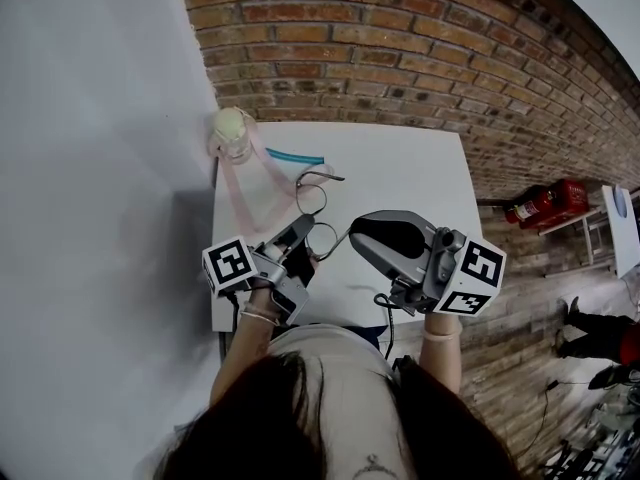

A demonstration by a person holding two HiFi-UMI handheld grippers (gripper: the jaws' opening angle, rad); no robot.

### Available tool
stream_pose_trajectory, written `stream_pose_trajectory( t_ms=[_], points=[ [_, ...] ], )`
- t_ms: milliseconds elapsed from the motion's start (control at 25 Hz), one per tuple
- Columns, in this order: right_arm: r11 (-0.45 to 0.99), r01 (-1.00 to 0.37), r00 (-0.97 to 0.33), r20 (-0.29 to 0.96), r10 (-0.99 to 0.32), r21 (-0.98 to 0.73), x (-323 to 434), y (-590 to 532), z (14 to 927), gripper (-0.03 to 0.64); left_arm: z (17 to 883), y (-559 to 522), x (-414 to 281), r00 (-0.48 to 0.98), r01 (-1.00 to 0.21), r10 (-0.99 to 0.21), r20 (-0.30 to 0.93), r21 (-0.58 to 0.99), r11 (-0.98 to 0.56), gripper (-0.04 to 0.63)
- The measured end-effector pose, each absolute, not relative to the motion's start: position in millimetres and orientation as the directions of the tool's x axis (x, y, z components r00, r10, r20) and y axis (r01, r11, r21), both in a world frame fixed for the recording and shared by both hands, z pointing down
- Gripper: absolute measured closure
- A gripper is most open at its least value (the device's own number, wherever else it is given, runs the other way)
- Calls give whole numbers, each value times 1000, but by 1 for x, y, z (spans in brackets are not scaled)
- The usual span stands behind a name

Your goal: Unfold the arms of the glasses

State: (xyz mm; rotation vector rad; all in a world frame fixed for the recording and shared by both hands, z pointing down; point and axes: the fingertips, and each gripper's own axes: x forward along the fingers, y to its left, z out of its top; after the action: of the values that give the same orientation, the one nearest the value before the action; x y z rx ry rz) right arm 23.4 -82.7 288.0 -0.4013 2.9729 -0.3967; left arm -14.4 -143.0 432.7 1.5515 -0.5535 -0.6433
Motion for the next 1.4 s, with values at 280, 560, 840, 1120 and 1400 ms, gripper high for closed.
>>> stream_pose_trajectory(
  t_ms=[280,560,840,1120,1400],
  points=[
    [933,-237,-961,-79,-267,-270,23,-80,289,574,433,-145,-18,708,39,-702,-74,997,-66,571],
    [927,-250,-954,-94,-285,-281,25,-85,289,572,432,-146,-18,714,43,-695,-85,996,-79,571],
    [914,-285,-937,-117,-329,-289,34,-92,287,568,433,-146,-22,701,41,-708,-86,996,-80,571],
    [894,-339,-913,-127,-387,-292,48,-100,287,568,431,-147,-25,694,43,-715,-88,996,-81,571],
    [833,-474,-853,-86,-515,-286,63,-115,303,568,430,-143,-25,698,47,-710,-95,995,-86,571]
  ],
)
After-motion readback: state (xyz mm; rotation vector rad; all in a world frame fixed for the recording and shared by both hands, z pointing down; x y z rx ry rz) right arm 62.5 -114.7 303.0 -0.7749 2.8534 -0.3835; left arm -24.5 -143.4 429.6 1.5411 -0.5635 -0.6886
